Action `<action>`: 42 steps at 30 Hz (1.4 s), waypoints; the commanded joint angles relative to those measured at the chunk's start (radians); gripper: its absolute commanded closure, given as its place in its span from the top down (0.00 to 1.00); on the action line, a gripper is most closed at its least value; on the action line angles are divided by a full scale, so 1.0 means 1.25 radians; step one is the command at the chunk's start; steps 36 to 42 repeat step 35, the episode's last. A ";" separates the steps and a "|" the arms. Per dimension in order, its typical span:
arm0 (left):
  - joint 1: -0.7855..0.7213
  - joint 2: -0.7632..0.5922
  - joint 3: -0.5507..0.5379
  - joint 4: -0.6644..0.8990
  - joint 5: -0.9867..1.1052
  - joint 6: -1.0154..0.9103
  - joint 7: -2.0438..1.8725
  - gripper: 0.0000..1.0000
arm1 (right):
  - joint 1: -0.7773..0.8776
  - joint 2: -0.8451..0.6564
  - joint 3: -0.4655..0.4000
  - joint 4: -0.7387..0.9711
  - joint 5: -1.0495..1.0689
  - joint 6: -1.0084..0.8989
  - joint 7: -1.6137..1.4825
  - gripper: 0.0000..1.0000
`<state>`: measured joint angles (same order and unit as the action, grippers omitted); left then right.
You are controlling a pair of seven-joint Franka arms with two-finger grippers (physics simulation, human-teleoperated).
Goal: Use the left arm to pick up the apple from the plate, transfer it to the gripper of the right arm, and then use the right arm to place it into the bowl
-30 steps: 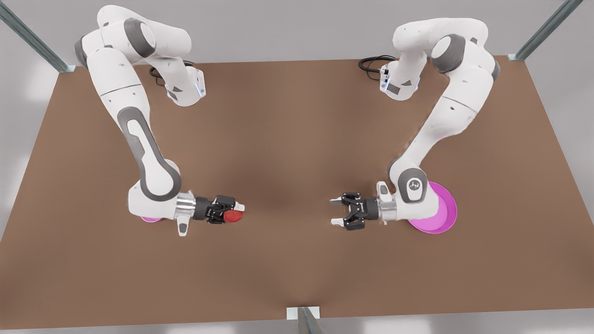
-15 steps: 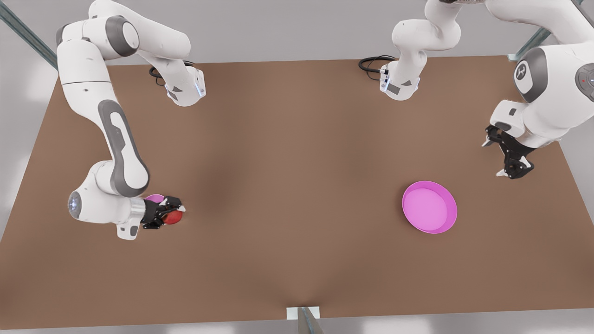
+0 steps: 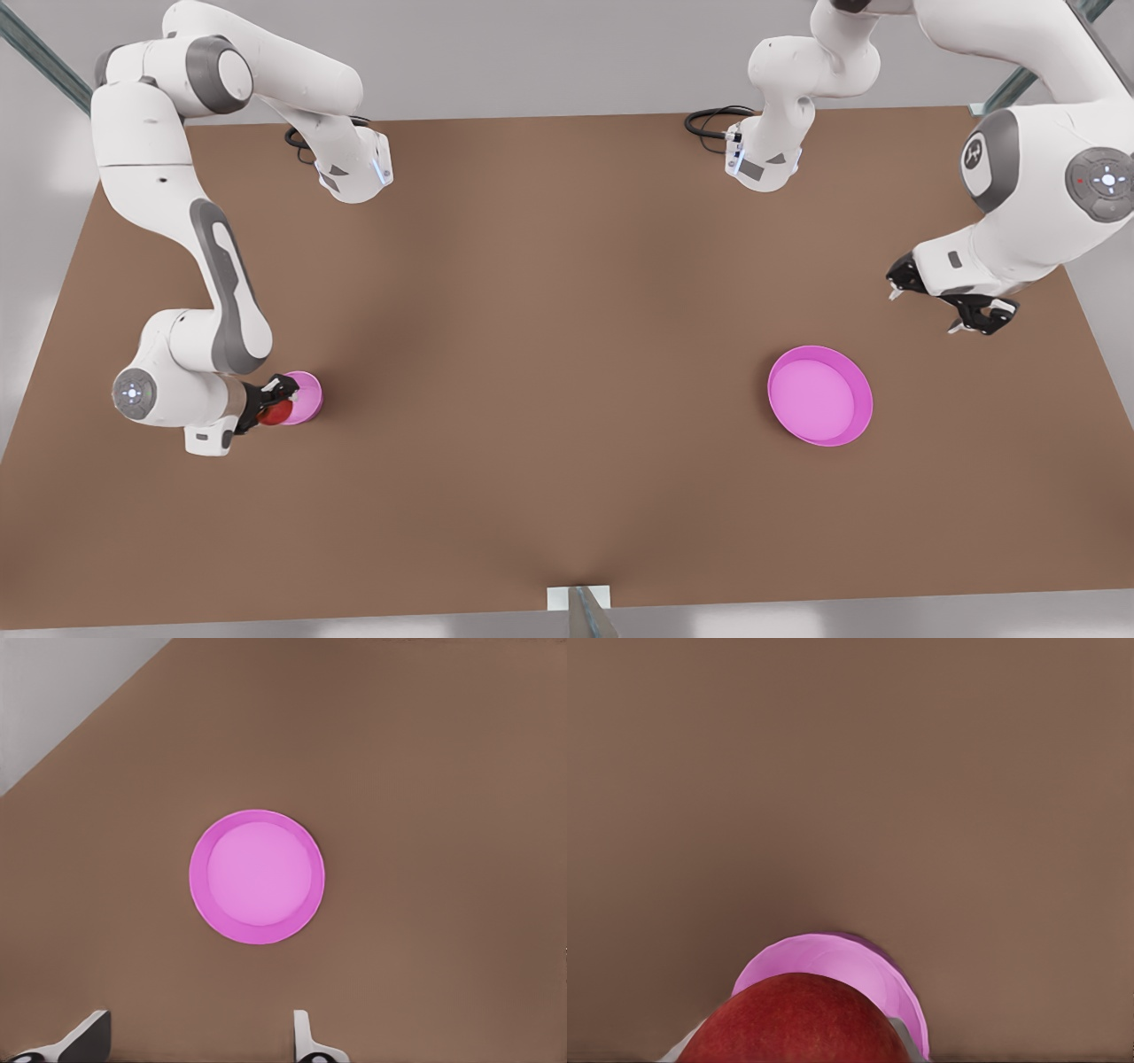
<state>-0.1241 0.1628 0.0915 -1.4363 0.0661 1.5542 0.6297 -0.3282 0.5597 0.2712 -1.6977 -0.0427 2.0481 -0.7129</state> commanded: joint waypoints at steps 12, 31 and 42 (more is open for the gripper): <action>0.001 0.013 0.000 0.000 0.000 0.001 -0.440 1.00 | -0.032 0.008 0.008 -0.079 -0.030 0.031 0.030 1.00; -0.001 0.062 -0.001 0.067 -0.019 0.006 -0.441 1.00 | 0.321 -0.352 -0.233 0.153 0.033 -0.309 0.565 1.00; -0.001 0.062 -0.001 0.067 -0.019 0.006 -0.439 1.00 | 0.416 -0.266 -0.342 0.266 0.057 -0.414 0.603 1.00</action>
